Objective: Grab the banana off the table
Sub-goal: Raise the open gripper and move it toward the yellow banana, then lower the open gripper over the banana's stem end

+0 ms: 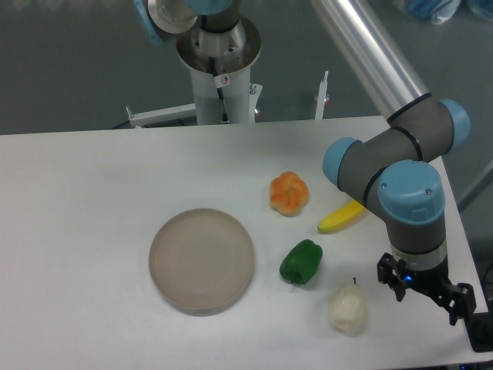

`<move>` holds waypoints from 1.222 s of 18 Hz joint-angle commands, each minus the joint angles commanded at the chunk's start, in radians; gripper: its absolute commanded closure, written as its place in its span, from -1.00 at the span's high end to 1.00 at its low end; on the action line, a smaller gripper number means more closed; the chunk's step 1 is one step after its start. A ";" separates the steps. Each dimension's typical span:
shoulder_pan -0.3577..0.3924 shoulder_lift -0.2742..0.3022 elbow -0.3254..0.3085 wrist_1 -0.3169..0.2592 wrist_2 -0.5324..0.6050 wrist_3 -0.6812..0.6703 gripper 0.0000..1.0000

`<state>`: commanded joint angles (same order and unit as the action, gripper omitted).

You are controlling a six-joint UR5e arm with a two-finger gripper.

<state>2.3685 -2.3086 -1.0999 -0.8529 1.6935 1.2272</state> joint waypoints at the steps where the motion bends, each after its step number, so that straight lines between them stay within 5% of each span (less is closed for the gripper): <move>1: 0.000 0.000 -0.002 0.000 0.000 0.000 1.00; 9: 0.021 0.086 -0.104 -0.009 -0.046 0.005 1.00; 12: 0.060 0.159 -0.162 -0.079 -0.067 0.018 1.00; 16: 0.130 0.218 -0.196 -0.257 -0.075 0.089 1.00; 22: 0.247 0.310 -0.368 -0.272 -0.176 0.238 1.00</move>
<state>2.6154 -1.9988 -1.4678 -1.1244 1.5171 1.4649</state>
